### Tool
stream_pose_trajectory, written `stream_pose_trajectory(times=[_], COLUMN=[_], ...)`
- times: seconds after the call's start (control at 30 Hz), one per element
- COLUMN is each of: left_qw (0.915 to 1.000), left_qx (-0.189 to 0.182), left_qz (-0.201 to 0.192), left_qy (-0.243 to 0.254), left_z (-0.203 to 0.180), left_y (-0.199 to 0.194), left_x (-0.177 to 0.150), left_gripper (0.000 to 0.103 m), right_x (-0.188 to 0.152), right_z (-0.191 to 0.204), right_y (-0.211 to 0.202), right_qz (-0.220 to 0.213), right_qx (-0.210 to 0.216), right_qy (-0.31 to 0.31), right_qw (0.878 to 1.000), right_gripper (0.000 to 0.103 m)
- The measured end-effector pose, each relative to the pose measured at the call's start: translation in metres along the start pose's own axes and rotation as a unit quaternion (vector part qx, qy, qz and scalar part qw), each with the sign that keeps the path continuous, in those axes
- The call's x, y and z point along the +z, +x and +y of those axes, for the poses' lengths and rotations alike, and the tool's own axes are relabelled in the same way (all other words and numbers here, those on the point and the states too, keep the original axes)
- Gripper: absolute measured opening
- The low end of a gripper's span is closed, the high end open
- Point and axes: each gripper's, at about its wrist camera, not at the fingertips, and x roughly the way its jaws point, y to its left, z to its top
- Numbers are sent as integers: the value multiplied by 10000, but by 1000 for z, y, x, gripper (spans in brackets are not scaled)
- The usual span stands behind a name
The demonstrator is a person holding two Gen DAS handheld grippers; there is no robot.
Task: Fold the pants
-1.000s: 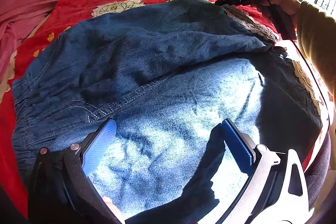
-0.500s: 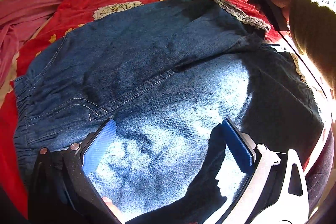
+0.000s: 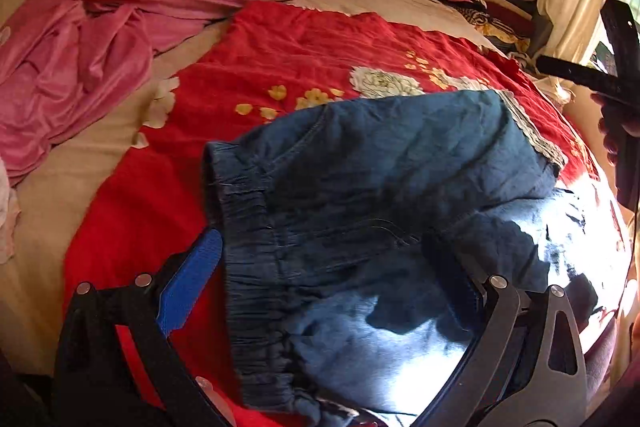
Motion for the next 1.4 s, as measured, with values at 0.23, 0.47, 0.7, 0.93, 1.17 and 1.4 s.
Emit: stream_pose_trajectory(times=[0.23,0.47,0.7,0.93,1.17,1.4], left_qw=[9995,9994,9990,9972,9982,9983], left_qx=[166,-53,-37,-460,-511,-144], left_qz=[44,97,434,581,142,-530], left_qy=[-280,-340,110,-118,-267,174], left_z=[59,74,70,70,71,55], left_y=[5,37,86,112,101,66], left_x=[22,42,61,51,47,46], left_gripper=[94,94,94,44,27,26], right_x=[-10,2,15,22,17,14], right_z=[66,87,95,94,112,127], right_y=[36,83,146,186,191,151], right_qz=[439,837,1295,1492,1599,1051], right_qx=[372,288,163,273,541,331], right_qy=[-452,-753,-1294,-1320,-1668,-1819], right_qw=[9973,9932,9830,9796,9714,9771], right_gripper=[95,95,95,90,28,6])
